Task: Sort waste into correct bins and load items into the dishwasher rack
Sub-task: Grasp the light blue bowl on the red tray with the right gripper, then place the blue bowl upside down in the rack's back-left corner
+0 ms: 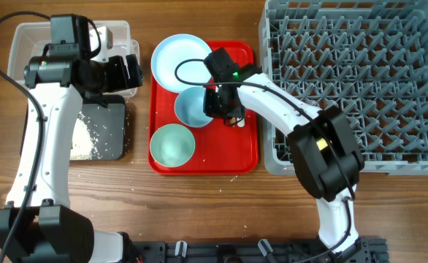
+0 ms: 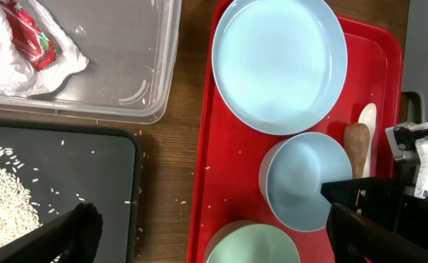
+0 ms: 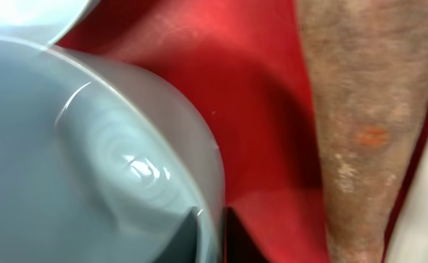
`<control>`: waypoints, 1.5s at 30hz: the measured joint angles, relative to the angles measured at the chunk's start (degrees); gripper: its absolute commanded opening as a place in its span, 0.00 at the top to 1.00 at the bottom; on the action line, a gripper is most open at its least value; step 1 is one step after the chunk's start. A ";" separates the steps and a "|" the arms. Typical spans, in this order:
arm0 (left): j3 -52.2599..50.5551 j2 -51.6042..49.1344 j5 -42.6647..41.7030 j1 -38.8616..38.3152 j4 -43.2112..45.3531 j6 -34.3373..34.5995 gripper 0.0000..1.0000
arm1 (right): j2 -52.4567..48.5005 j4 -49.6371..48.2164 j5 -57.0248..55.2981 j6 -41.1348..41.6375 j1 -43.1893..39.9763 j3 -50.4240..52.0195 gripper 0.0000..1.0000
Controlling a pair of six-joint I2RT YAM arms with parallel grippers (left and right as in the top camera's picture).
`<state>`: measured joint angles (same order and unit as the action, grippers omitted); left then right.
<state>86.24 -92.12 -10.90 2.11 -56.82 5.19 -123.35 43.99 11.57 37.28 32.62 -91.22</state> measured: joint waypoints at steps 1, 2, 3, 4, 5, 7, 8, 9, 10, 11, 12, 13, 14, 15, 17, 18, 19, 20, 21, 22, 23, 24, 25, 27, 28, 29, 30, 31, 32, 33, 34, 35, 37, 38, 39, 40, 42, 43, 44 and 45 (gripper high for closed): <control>0.00 0.00 0.00 0.00 0.00 0.00 0.00 | 0.02 0.09 0.00 -0.07 -0.24 0.00 0.96; 0.00 -0.02 0.00 0.00 0.00 0.00 0.00 | 0.02 0.24 0.00 -0.20 -0.50 0.00 0.96; 0.00 -0.02 -0.02 0.00 0.00 0.00 0.00 | 0.04 0.35 -0.04 -0.39 -0.96 0.00 0.96; 0.00 0.00 -0.02 0.00 0.00 0.00 0.00 | 0.09 0.50 -0.04 -0.48 -1.33 0.00 0.96; 0.00 0.00 0.00 0.00 0.00 0.00 0.00 | 0.37 1.14 -0.44 -0.50 -1.79 0.00 0.96; 0.00 0.00 -0.02 0.00 0.02 0.00 0.00 | 1.75 2.60 -1.53 -1.09 -2.75 0.00 0.96; 0.00 -0.02 0.00 0.00 0.00 0.00 0.00 | 4.96 3.26 -2.62 -2.25 -4.11 0.00 0.96; 0.00 0.00 0.00 0.00 0.00 0.00 0.00 | 7.43 3.32 -3.28 -3.08 -4.98 0.00 0.96; 0.00 0.00 0.00 0.00 0.00 0.00 0.00 | 10.88 3.32 -4.72 -4.00 -5.81 0.00 0.96; 0.00 0.00 0.00 0.00 -0.02 0.00 0.00 | 15.45 3.32 -7.76 -4.74 -6.58 -0.04 0.96; 0.00 0.00 0.00 0.00 -0.02 0.00 0.00 | 18.75 3.37 -10.91 -5.31 -6.82 -0.11 0.96; 0.00 -0.02 0.02 0.00 0.00 0.00 0.00 | 23.34 3.50 -16.92 -5.75 -6.86 -0.37 0.96; 0.00 -0.02 0.00 0.00 -0.04 0.00 0.00 | 26.34 3.54 -23.08 -6.10 -6.82 -0.68 0.96; 0.00 -0.02 0.00 0.00 -0.02 0.00 0.00 | 29.57 3.02 -32.33 -6.36 -6.71 -1.03 0.96; 0.00 0.00 0.00 0.00 -0.02 0.00 0.00 | 31.71 -0.11 -51.52 -7.72 -6.75 -1.42 0.96; 0.00 0.00 0.02 0.00 0.02 0.00 0.00 | 31.41 -3.28 -57.55 -9.90 -7.06 -1.33 0.96; 0.00 0.00 0.13 0.00 -0.15 0.00 0.00 | 30.36 -8.81 -62.20 -13.25 -7.65 -1.38 0.96; 0.00 0.00 0.20 0.00 -0.07 0.00 0.00 | 29.05 -13.42 -65.24 -16.94 -8.24 -1.51 0.96; 0.00 -0.02 0.33 0.00 -0.13 0.00 0.00 | 26.62 -19.06 -68.30 -22.40 -9.31 -1.62 0.96; 0.00 0.00 0.37 0.00 -0.15 0.00 0.00 | 23.93 -23.37 -70.16 -27.08 -10.43 -1.57 0.96; 0.00 -0.02 0.44 0.00 0.00 0.00 0.00 | 21.51 -26.84 -71.21 -31.52 -11.43 -1.55 0.96; 0.00 0.00 0.39 0.00 -0.13 0.00 0.00 | 19.23 -29.88 -72.41 -35.28 -12.17 -1.51 0.96; 0.00 0.00 0.42 0.00 -0.11 0.00 0.00 | 17.44 -31.80 -73.07 -37.59 -12.63 -1.51 0.95; 0.00 0.00 0.42 0.00 -0.02 0.00 0.00 | 11.63 -37.68 -75.73 -45.24 -13.84 -1.49 0.96; 0.00 0.00 0.39 0.00 -0.07 0.00 0.00 | 9.01 -40.04 -76.32 -48.65 -14.21 -1.49 0.96; 0.00 0.00 0.42 0.00 -0.07 0.00 0.00 | 7.19 -41.94 -76.76 -50.99 -14.32 -1.44 0.96; 0.00 -0.02 0.39 0.00 -0.13 0.00 0.00 | 6.01 -43.25 -77.11 -52.41 -14.36 -1.44 0.96; 0.00 -0.02 0.42 0.00 -0.11 0.00 0.00 | 4.85 -44.37 -77.24 -53.57 -14.34 -1.44 0.96; 0.00 0.00 0.44 0.00 -0.09 0.00 0.00 | 4.07 -45.46 -77.24 -54.27 -14.34 -1.44 0.96; 0.00 -0.02 0.42 0.00 -0.09 0.00 0.00 | 3.15 -46.77 -77.20 -55.04 -14.34 -1.44 0.96; 0.00 0.00 0.44 0.00 -0.09 0.00 0.00 | 2.43 -48.00 -77.24 -55.43 -14.36 -1.44 0.96; 0.00 -0.02 0.42 0.00 -0.09 0.00 0.00 | 1.77 -48.65 -77.22 -55.63 -14.36 -1.44 0.96; 0.00 0.00 0.39 0.00 -0.04 0.00 0.00 | 0.52 -49.03 -76.98 -55.84 -14.47 -1.44 0.96; 0.00 -0.02 0.39 0.00 -0.04 0.00 0.00 | 0.02 -49.11 -76.94 -55.87 -14.47 -1.44 0.96; 0.00 0.00 0.42 0.00 -0.04 0.00 0.00 | -0.33 -49.18 -76.91 -55.87 -14.47 -1.44 0.96; 0.00 -0.02 0.42 0.00 -0.04 0.00 0.00 | -0.59 -49.16 -76.76 -55.89 -14.47 -1.44 0.96; 0.00 -0.02 0.42 0.00 -0.04 0.00 0.00 | -1.31 -49.18 -76.39 -55.87 -14.47 -1.44 0.96; 0.00 0.00 0.42 0.00 -0.04 0.00 0.00 | -2.10 -49.18 -76.11 -55.89 -14.47 -1.44 0.96; 0.00 -0.02 0.42 0.00 -0.04 0.00 0.00 | -2.84 -49.13 -76.04 -55.93 -14.47 -1.44 0.96; 0.00 -0.02 0.42 0.00 -0.04 0.00 0.00 | -3.26 -49.09 -75.71 -55.93 -14.47 -1.44 0.96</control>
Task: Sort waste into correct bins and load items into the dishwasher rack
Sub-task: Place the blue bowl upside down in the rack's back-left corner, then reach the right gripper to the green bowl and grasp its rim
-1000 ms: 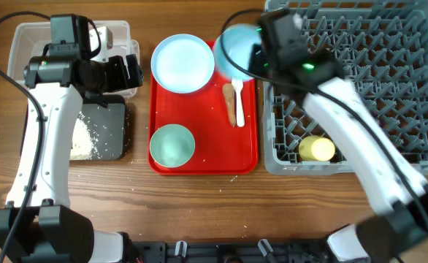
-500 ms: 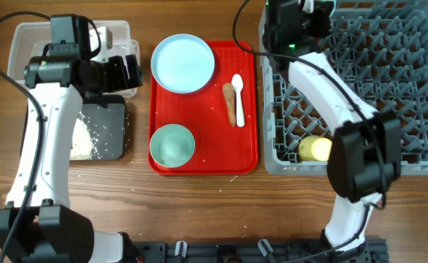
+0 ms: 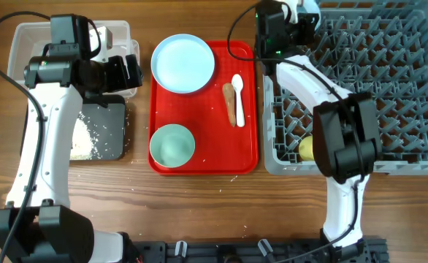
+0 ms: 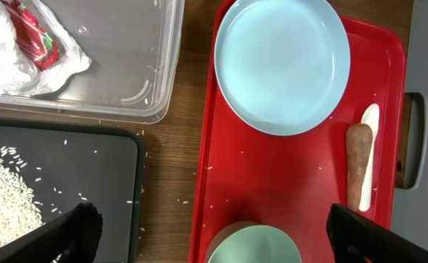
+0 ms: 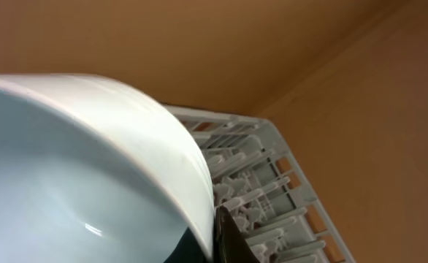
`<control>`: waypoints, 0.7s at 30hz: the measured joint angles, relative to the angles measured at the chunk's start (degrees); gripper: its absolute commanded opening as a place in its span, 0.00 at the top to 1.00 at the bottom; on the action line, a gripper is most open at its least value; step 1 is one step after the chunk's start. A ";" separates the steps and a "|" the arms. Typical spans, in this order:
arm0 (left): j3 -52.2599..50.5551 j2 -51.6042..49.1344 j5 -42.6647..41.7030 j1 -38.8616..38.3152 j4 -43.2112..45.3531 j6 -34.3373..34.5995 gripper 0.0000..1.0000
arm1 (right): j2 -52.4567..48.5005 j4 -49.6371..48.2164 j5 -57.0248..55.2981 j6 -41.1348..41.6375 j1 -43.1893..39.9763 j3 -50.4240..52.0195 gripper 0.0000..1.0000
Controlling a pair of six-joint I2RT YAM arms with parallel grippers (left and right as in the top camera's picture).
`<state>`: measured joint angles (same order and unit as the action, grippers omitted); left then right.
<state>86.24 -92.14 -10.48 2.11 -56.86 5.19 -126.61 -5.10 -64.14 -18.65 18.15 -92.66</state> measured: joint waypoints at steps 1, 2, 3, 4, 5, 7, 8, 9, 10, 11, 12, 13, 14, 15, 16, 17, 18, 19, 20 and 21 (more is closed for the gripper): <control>0.00 0.02 0.00 0.00 0.00 0.00 0.00 | -0.17 0.22 0.11 0.04 0.02 0.00 0.96; 0.00 0.02 0.00 0.00 0.00 0.00 0.00 | -0.17 0.61 0.22 0.02 0.07 0.00 0.96; 0.00 0.02 0.00 0.00 0.00 0.00 0.00 | -0.17 0.76 0.24 0.04 0.07 0.00 0.88; 0.00 0.00 0.00 0.00 0.00 0.00 0.00 | -0.17 0.81 0.24 0.04 0.17 0.00 0.52; 0.00 0.02 0.00 0.00 0.00 0.00 0.00 | -0.17 1.25 0.35 -0.22 0.35 -0.02 0.25; 0.00 0.00 0.00 0.00 0.02 0.00 0.00 | -0.33 2.60 0.68 -0.52 0.92 -0.02 0.21; 0.00 0.02 -0.02 0.00 0.00 0.00 0.00 | -0.35 4.13 0.70 -0.74 1.53 -0.02 0.19; 0.00 0.00 0.00 0.00 0.00 0.00 0.00 | -0.39 6.23 0.72 -1.20 2.62 -0.02 0.18; 0.00 0.00 0.00 0.00 -0.02 0.00 0.00 | -0.48 8.02 0.87 -1.42 3.56 -0.02 0.16; 0.00 0.02 0.00 0.00 0.00 0.00 0.00 | -0.59 8.85 0.22 -1.70 4.72 -0.02 0.16; 0.00 0.02 0.00 0.00 0.02 0.00 0.00 | -0.46 9.18 0.24 -1.99 5.51 -0.11 0.16; 0.00 0.00 0.00 0.00 -0.02 0.00 0.00 | -0.46 9.60 0.31 -2.08 6.23 -0.13 0.16; 0.00 0.00 0.00 0.00 0.00 0.00 0.00 | -0.46 10.71 0.83 -2.05 7.13 -0.15 0.16; 0.00 0.00 0.00 0.00 0.00 0.00 0.00 | -0.46 11.76 1.75 -2.08 7.89 -0.15 0.16; 0.00 0.02 0.00 0.00 -0.02 0.00 0.00 | -0.46 12.28 2.23 -2.01 8.39 -0.17 0.16; 0.00 0.02 0.00 0.00 0.02 0.00 0.00 | 0.04 13.64 3.30 -1.84 8.74 -0.17 0.16; 0.00 0.00 0.00 0.00 0.02 0.00 0.00 | 0.81 14.64 5.03 -1.75 8.81 -0.17 0.16; 0.00 0.02 -0.02 0.00 0.00 0.00 0.00 | 1.84 16.22 7.23 -1.16 8.81 -0.15 0.16; 0.00 0.02 -0.02 0.00 -0.02 0.00 0.00 | 2.91 17.73 9.27 -0.85 8.76 -0.15 0.15; 0.00 0.02 -0.02 0.00 -0.04 0.00 0.00 | 4.90 20.00 12.07 -0.24 8.74 -0.15 0.13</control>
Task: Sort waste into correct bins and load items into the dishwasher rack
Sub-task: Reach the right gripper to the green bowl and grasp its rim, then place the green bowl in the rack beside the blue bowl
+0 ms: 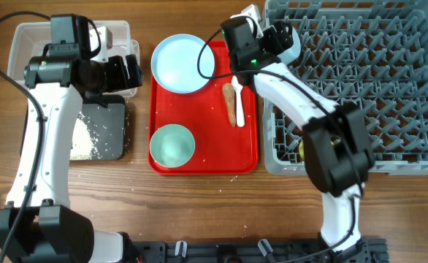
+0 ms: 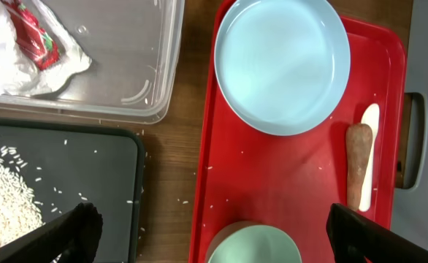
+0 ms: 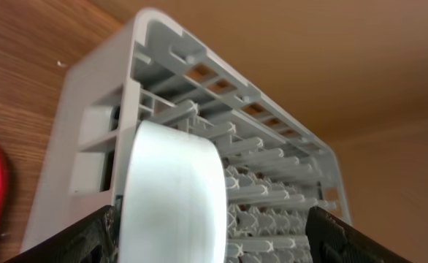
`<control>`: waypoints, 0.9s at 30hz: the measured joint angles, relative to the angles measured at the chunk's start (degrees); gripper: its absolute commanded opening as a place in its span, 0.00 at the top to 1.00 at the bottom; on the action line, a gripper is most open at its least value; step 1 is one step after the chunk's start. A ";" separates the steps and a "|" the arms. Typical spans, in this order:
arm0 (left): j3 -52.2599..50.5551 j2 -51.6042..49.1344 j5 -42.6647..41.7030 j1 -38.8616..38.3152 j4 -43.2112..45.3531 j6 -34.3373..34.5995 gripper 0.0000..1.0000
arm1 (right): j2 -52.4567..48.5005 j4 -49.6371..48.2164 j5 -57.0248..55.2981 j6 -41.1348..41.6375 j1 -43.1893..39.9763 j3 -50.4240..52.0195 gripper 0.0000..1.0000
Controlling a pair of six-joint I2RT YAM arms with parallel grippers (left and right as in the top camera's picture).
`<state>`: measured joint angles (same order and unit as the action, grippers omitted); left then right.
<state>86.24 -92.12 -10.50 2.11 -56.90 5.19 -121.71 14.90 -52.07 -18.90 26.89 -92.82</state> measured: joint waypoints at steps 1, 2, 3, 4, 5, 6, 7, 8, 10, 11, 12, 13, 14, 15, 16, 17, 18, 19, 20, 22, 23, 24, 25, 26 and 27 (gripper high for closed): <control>0.00 -0.02 0.02 0.00 -0.02 0.00 0.00 | 3.04 3.63 3.91 1.07 0.02 0.00 0.13; 0.00 -0.02 -0.02 0.00 -0.07 0.00 0.00 | 6.03 7.52 8.61 2.58 0.02 -0.02 0.14; 0.00 -0.02 0.04 0.00 -0.02 0.00 0.00 | 9.18 10.86 14.43 4.33 0.02 -0.04 0.14; 0.00 0.00 0.00 0.00 -0.04 0.00 0.00 | 11.76 14.01 20.61 6.21 0.02 -0.04 0.16; 0.00 0.00 0.02 0.00 -0.09 0.00 0.00 | 14.03 15.89 27.34 8.44 0.02 -0.07 0.19; 0.00 -0.02 0.02 0.00 -0.04 0.00 0.00 | 16.11 18.10 35.50 11.41 0.02 -0.13 0.19; 0.00 0.00 0.02 0.00 -0.09 0.00 0.00 | 17.27 21.22 50.38 17.59 0.09 -0.15 0.19; 0.00 -0.02 0.02 0.00 -0.09 0.00 0.00 | 17.14 21.97 55.17 19.80 0.15 -0.11 0.19; 0.00 -0.02 0.02 0.00 -0.07 0.00 0.00 | 16.61 22.62 65.90 26.67 1.03 1.60 0.23; 0.00 0.00 0.02 0.00 -0.07 0.00 0.00 | 16.44 22.56 67.93 28.72 1.60 2.56 0.25; 0.00 0.00 0.02 0.00 -0.04 0.00 0.00 | 16.11 22.51 69.99 31.32 2.56 3.82 0.27; 0.00 -0.02 0.02 0.00 -0.09 0.00 0.00 | 15.10 22.32 72.06 34.49 4.31 5.55 0.28; 0.00 0.00 0.02 0.00 -0.09 0.00 0.00 | 13.81 21.90 73.18 37.35 6.21 7.15 0.30; 0.00 -0.02 0.02 0.00 -0.09 0.00 0.00 | 12.72 21.90 73.37 39.56 7.76 8.07 0.33; 0.00 -0.02 0.02 0.00 -0.07 0.00 0.00 | 10.88 21.97 73.46 42.75 10.10 9.09 0.35; 0.00 0.00 0.02 0.00 -0.07 0.00 0.00 | 9.35 22.08 73.46 45.05 12.04 9.64 0.37; 0.00 0.00 0.02 0.00 -0.07 0.00 0.00 | 8.63 22.38 72.74 46.45 13.05 9.73 0.39; 0.00 0.00 0.02 0.00 -0.07 0.00 0.00 | 7.65 22.53 71.82 48.11 14.19 9.81 0.42; 0.00 0.00 0.02 0.00 -0.07 0.00 0.00 | 6.78 22.84 70.88 49.29 15.08 9.81 0.45; 0.00 0.00 0.02 0.00 -0.09 0.00 0.00 | 5.01 23.28 69.53 51.43 16.15 9.81 0.56; 0.00 -0.02 0.02 0.00 -0.07 0.00 0.00 | 3.96 23.28 69.11 52.41 16.28 9.86 0.69; 0.00 -0.02 0.02 0.00 -0.07 0.00 0.00 | 3.23 23.32 68.48 53.70 16.02 9.97 0.81; 0.00 0.00 0.02 0.00 -0.07 0.00 0.00 | 3.10 23.26 68.24 54.42 15.67 9.97 0.96; 0.00 0.00 0.02 0.00 -0.07 0.00 0.00 | 3.10 23.23 68.06 54.86 15.28 9.97 0.96; 0.00 0.00 0.02 0.00 -0.07 0.00 0.00 | 3.10 23.37 67.84 55.28 15.13 9.97 0.96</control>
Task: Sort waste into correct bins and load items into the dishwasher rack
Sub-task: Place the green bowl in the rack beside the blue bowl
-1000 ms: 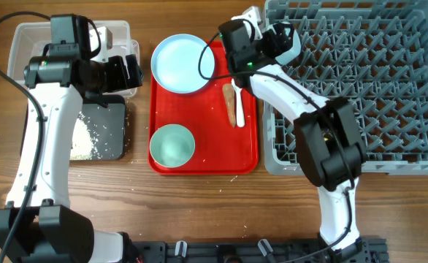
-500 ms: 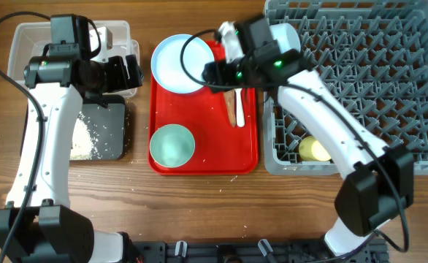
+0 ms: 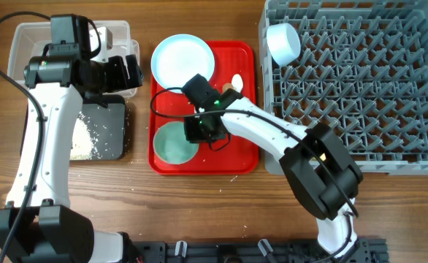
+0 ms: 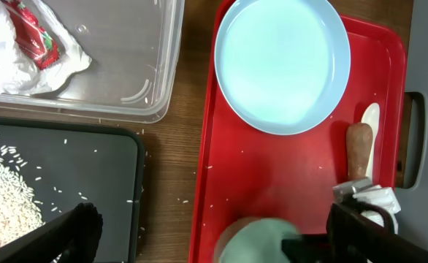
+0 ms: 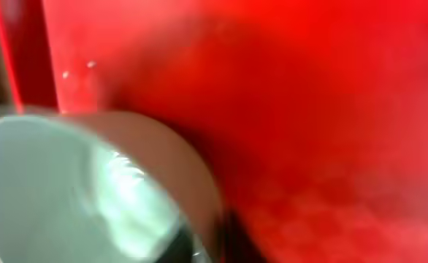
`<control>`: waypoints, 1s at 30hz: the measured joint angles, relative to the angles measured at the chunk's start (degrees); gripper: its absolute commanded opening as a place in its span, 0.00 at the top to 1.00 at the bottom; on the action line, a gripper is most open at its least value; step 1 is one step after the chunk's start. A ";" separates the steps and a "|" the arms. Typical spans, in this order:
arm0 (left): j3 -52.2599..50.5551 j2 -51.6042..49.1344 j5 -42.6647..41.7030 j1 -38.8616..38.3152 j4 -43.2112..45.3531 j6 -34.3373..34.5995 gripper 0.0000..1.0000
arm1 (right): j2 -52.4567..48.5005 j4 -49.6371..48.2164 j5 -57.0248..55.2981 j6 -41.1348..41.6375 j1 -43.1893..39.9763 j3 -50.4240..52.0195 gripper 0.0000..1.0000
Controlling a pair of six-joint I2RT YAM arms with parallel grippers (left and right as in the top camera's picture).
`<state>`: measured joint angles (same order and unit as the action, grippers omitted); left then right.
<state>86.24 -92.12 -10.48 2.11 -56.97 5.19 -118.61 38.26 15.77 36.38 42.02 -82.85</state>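
Note:
A red tray (image 3: pixel 237 150) holds a pale blue plate (image 3: pixel 183 62), a green bowl (image 3: pixel 167 146), a brown food scrap (image 4: pixel 358 148) and a white spoon (image 4: pixel 372 115). My right gripper (image 3: pixel 197 131) is down at the green bowl's right rim, its fingers shut on the rim (image 5: pixel 210 245); that view is blurred. A blue bowl (image 3: pixel 283 42) lies on its side in the grey dishwasher rack (image 3: pixel 360 95), at its far left corner. My left gripper (image 4: pixel 214 235) hangs open and holds nothing, above the gap between the bins and the tray.
A clear bin (image 3: pixel 24 44) at the far left holds white paper and a red wrapper (image 4: pixel 28 36). In front of it sits a black bin (image 3: pixel 101 135) with scattered rice. Rice grains dot the wood beside the tray.
My right gripper was open at the rack's far left corner beside the blue bowl. Now it is on the tray, shut on the green bowl's rim. The left arm has not moved.
My right gripper was shut on the blue bowl's rim on the tray. Then it held that bowl up at the rack's far left corner. Then the bowl lay in the rack with the gripper open beside it. Now the gripper grips the green bowl.

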 measured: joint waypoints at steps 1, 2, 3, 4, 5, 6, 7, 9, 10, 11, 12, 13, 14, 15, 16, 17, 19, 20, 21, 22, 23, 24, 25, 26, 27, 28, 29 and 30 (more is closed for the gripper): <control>0.00 0.00 0.00 0.00 0.00 0.00 0.00 | 0.00 0.11 -0.02 0.22 -0.24 0.00 0.96; 0.00 0.00 0.00 0.00 0.00 0.00 0.00 | 0.00 0.57 -0.04 0.44 -0.35 -0.02 0.96; 0.00 -0.02 0.00 0.00 0.00 0.00 0.00 | 0.00 1.18 0.04 0.50 -0.57 -0.09 0.96; 0.00 -0.02 0.00 0.00 0.00 0.00 0.00 | 0.00 2.16 0.02 0.46 -0.90 -0.31 0.96; 0.00 -0.02 0.00 0.00 0.00 0.00 0.00 | 0.13 2.86 -0.35 0.17 -1.27 -0.57 0.96; 0.00 0.00 0.00 0.00 -0.02 0.00 0.00 | 0.42 3.74 -1.20 -0.22 -1.75 -0.96 0.96; 0.00 -0.02 0.00 0.00 0.00 0.00 0.00 | 1.70 4.72 -2.91 -0.61 -2.99 -1.36 0.96; 0.00 -0.02 0.02 0.00 0.00 0.00 0.00 | 6.47 6.45 -8.26 -0.85 -5.92 -1.70 0.96; 0.00 0.00 0.00 0.00 0.00 0.00 0.00 | 11.67 7.45 -13.11 -1.05 -8.52 -2.19 0.96; 0.00 0.00 0.00 0.00 -0.02 0.00 0.00 | 14.58 8.00 -17.07 -1.11 -9.94 -2.71 0.96; 0.00 0.00 0.00 0.00 0.07 0.00 0.00 | 18.16 8.70 -21.77 -1.14 -11.50 -3.26 0.95; 0.00 -0.02 0.00 0.00 0.00 0.00 0.00 | 23.47 10.10 -30.23 -1.31 -13.53 -3.85 0.96; 0.00 -0.02 -0.02 0.00 0.02 0.00 0.00 | 26.16 10.95 -35.19 -1.36 -14.51 -4.22 0.96; 0.00 0.00 -0.02 0.00 0.02 0.00 0.00 | 28.94 12.52 -43.50 -1.66 -15.34 -4.63 0.96; 0.00 0.00 0.00 0.00 0.00 0.00 0.00 | 30.77 13.86 -51.10 -2.58 -15.96 -4.74 0.96; 0.00 0.00 0.00 0.00 0.00 0.00 0.00 | 31.26 14.43 -56.52 -4.09 -16.22 -4.74 0.96; 0.00 0.00 0.00 0.00 0.02 0.00 0.00 | 29.90 15.10 -67.14 -9.62 -16.26 -4.68 0.96; 0.00 0.00 0.00 0.00 0.02 0.00 0.00 | 28.55 15.06 -71.06 -12.37 -16.26 -4.61 0.96; 0.00 -0.02 0.00 0.00 0.02 0.00 0.00 | 26.99 14.88 -74.07 -14.80 -16.26 -4.57 0.96; 0.00 0.00 0.00 0.00 0.00 0.00 0.00 | 24.87 14.51 -77.02 -17.97 -16.26 -4.50 0.96; 0.00 0.00 0.00 0.00 0.00 0.00 0.00 | 22.12 13.77 -79.80 -21.79 -16.26 -4.50 0.96; 0.00 0.00 0.00 0.00 0.02 0.00 0.00 | 19.89 13.55 -81.61 -24.55 -16.26 -4.50 0.96; 0.00 0.00 0.00 0.00 -0.02 0.00 0.00 | 17.99 13.53 -83.17 -26.93 -16.26 -4.50 0.96; 0.00 0.00 0.00 0.00 0.00 0.00 0.00 | 15.21 13.27 -84.70 -30.16 -16.26 -4.28 0.96; 0.00 0.00 0.00 0.00 0.00 0.00 0.00 | 13.62 13.11 -85.37 -31.80 -16.26 -4.13 0.96; 0.00 0.00 0.00 0.00 0.00 0.00 0.00 | 12.39 12.90 -85.88 -33.14 -16.26 -3.82 0.96; 0.00 0.00 0.00 0.00 0.00 0.00 0.00 | 11.23 12.72 -86.25 -34.47 -16.26 -3.67 0.96; 0.00 -0.02 0.00 0.00 0.00 0.00 0.00 | 10.34 12.63 -86.75 -35.50 -16.26 -3.67 0.96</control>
<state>86.24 -92.14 -10.48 2.11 -56.97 5.19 -108.27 50.89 -70.98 0.89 25.76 -86.52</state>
